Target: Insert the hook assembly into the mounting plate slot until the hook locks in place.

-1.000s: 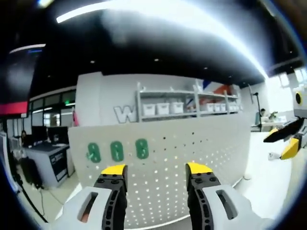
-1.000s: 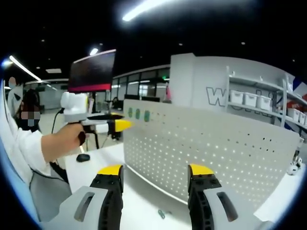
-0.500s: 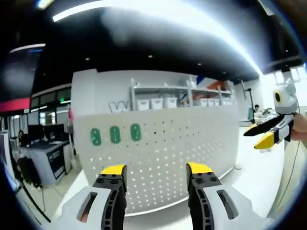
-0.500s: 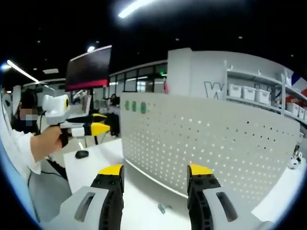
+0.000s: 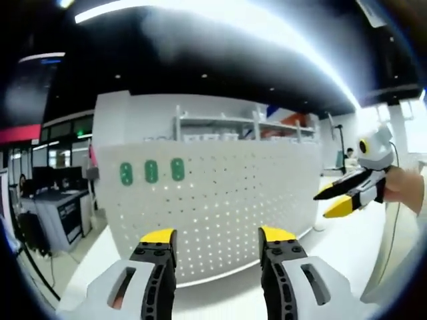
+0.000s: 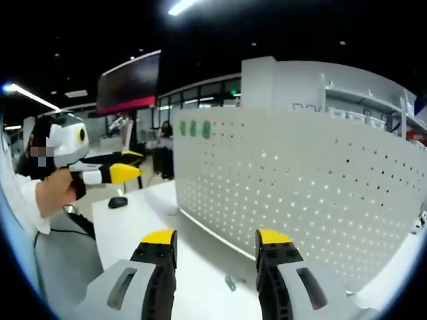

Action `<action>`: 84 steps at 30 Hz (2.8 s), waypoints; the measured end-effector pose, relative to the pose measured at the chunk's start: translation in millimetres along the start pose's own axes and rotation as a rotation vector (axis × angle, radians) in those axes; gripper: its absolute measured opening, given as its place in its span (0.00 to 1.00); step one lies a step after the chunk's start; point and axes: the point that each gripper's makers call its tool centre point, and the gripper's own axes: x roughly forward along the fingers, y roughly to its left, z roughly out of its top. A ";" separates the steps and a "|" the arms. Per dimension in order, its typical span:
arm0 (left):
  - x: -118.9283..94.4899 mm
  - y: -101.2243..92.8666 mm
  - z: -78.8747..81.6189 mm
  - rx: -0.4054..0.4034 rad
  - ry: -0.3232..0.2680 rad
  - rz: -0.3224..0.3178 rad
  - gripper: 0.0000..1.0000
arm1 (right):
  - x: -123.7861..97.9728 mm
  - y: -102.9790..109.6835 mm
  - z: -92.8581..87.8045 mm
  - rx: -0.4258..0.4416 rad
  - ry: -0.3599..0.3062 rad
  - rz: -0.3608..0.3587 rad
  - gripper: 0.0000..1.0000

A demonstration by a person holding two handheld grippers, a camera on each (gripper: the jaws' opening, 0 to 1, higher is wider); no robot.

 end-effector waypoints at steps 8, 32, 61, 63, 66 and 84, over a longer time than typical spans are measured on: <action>0.2 -7.8 -13.3 -0.006 0.031 -0.034 0.48 | 17.4 -12.8 -50.1 0.024 0.074 0.028 0.38; 8.2 -25.2 -26.3 0.005 0.087 -0.099 0.43 | 68.3 -38.3 -155.8 0.086 0.216 0.139 0.08; 15.0 -30.6 -39.9 -0.003 0.139 -0.139 0.39 | 100.3 -39.0 -200.5 0.154 0.294 0.225 0.02; 15.0 -30.4 -40.2 -0.002 0.140 -0.139 0.39 | 100.6 -37.9 -200.9 0.158 0.295 0.231 0.01; 14.3 -30.2 -41.3 0.000 0.145 -0.138 0.39 | 101.5 -36.6 -200.5 0.156 0.290 0.240 0.00; 11.5 -35.3 -44.8 0.001 0.152 -0.163 0.36 | 91.9 -13.0 -182.7 0.030 0.268 0.304 0.00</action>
